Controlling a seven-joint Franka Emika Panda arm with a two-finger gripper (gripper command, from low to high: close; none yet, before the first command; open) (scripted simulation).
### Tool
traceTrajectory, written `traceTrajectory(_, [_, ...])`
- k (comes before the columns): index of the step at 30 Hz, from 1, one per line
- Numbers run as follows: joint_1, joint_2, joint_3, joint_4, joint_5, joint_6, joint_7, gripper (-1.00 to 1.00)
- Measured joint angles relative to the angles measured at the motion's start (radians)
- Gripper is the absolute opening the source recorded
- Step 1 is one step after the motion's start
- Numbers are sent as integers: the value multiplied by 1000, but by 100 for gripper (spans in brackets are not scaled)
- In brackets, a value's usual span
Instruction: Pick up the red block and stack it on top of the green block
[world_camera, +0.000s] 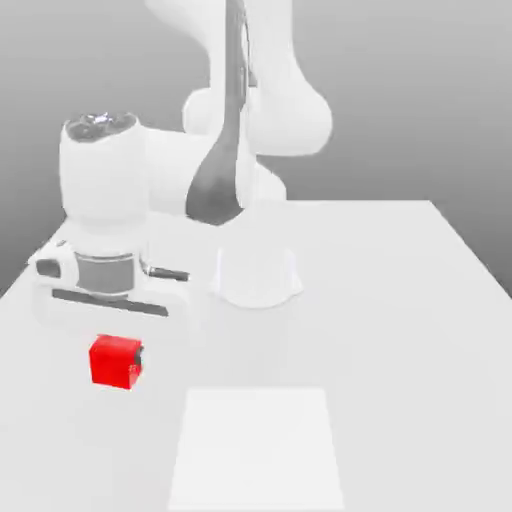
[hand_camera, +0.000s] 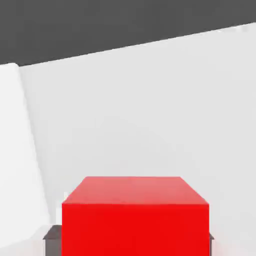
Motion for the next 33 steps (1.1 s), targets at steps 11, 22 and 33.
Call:
traceTrajectory(11, [-309,-139,-245,-92,-107,-38,-35,-100])
traceTrajectory(22, [-415,-113,-413,-147,-44,25,-134,-100])
traceTrajectory(33, [-326,33,-440,-146,186,145,-292,-100])
